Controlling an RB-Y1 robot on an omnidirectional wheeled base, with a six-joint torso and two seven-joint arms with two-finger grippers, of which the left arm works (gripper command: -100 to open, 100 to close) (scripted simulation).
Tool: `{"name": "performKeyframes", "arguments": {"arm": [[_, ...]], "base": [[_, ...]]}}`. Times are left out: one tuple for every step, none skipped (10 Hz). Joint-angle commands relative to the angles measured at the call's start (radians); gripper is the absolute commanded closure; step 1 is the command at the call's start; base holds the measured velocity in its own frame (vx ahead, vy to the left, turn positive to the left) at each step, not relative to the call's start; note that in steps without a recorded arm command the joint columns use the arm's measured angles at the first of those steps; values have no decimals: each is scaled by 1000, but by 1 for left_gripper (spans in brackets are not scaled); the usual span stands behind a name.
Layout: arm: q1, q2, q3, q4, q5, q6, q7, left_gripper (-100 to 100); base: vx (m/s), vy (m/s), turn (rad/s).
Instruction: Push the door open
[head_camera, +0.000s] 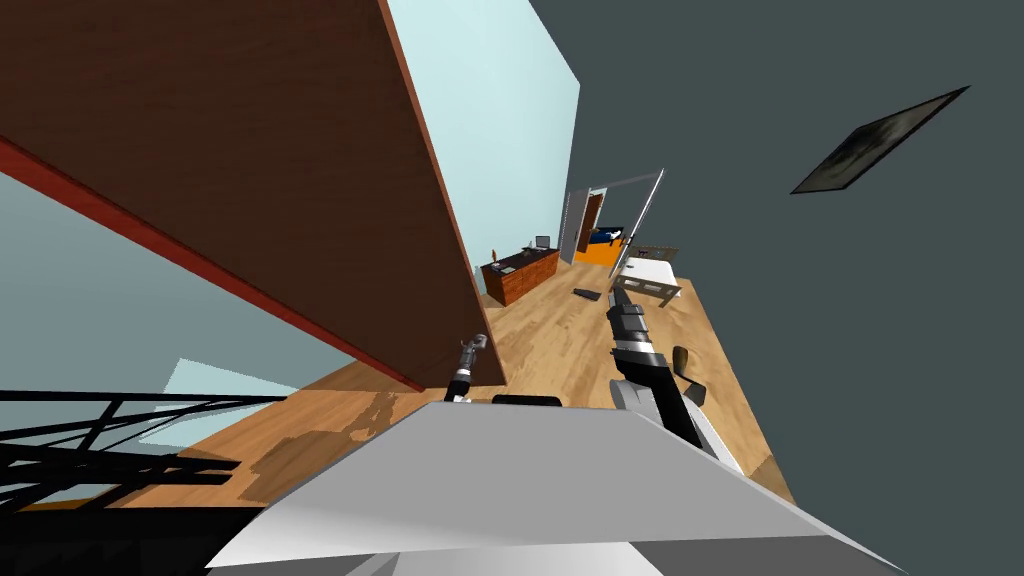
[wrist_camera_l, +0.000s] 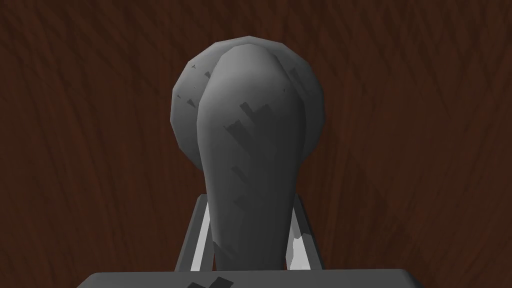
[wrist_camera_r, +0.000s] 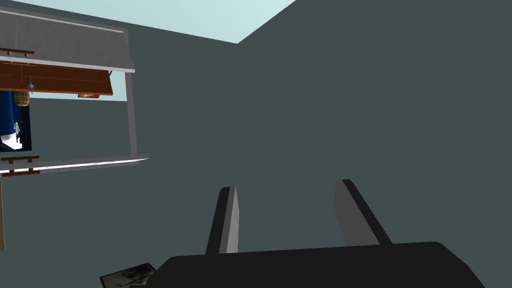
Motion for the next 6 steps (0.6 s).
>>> {"name": "performKeyframes", "arguments": {"arm": [[-20, -4, 29, 12, 9, -7, -8, 100], [-25, -8, 45, 20, 15, -7, -13, 100], [-29, -12, 61, 27, 20, -7, -18, 100], [-34, -16, 75, 33, 24, -7, -23, 100], [-38, -19, 88, 39, 29, -7, -28, 100], [-41, -22, 99, 44, 32, -7, -31, 100]], "base": [[217, -97, 77], [200, -106, 89], [194, -104, 78], [179, -106, 82], [184, -78, 66], [192, -61, 55]]}}
